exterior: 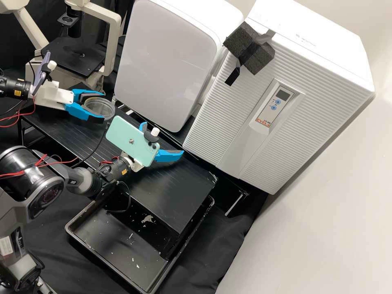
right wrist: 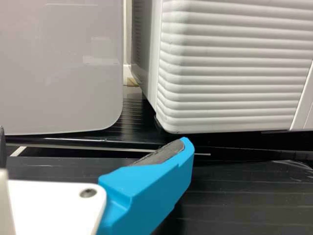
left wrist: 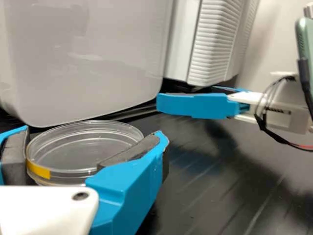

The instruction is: Place the petri dish on the microscope

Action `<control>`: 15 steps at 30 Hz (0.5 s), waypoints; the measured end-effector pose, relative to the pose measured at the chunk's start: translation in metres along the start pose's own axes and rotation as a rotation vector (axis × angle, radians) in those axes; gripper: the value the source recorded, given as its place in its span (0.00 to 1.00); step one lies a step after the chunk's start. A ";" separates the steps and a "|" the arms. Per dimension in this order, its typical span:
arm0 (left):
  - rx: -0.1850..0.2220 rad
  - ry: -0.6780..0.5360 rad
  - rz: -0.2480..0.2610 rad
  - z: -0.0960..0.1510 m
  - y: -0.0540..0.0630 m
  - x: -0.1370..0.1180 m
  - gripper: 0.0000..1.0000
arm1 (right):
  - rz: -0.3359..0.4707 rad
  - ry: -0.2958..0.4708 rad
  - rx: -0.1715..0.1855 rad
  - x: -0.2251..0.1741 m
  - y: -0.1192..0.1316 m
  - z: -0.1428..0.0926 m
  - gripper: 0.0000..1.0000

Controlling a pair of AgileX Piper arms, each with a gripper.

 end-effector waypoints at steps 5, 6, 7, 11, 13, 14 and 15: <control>-0.004 0.035 0.017 -0.008 0.006 -0.012 0.00 | 0.000 0.000 0.000 0.000 0.000 0.000 1.00; -0.003 0.044 0.025 -0.011 0.008 -0.015 0.00 | 0.000 0.000 0.000 0.000 0.000 0.000 1.00; -0.002 0.058 0.036 -0.014 0.012 -0.019 0.00 | 0.000 0.000 0.000 0.000 0.000 0.000 1.00; 0.004 0.120 0.104 -0.031 0.032 -0.036 0.00 | 0.000 0.000 0.000 0.000 0.000 0.000 1.00; 0.004 0.146 0.138 -0.041 0.038 -0.046 0.00 | 0.000 0.000 0.000 0.000 0.000 0.000 1.00; 0.005 0.159 0.152 -0.045 0.041 -0.051 0.00 | 0.000 0.000 0.000 0.000 0.000 0.000 1.00; 0.003 0.172 0.160 -0.048 0.043 -0.054 0.00 | 0.000 0.000 0.000 0.000 0.000 0.000 1.00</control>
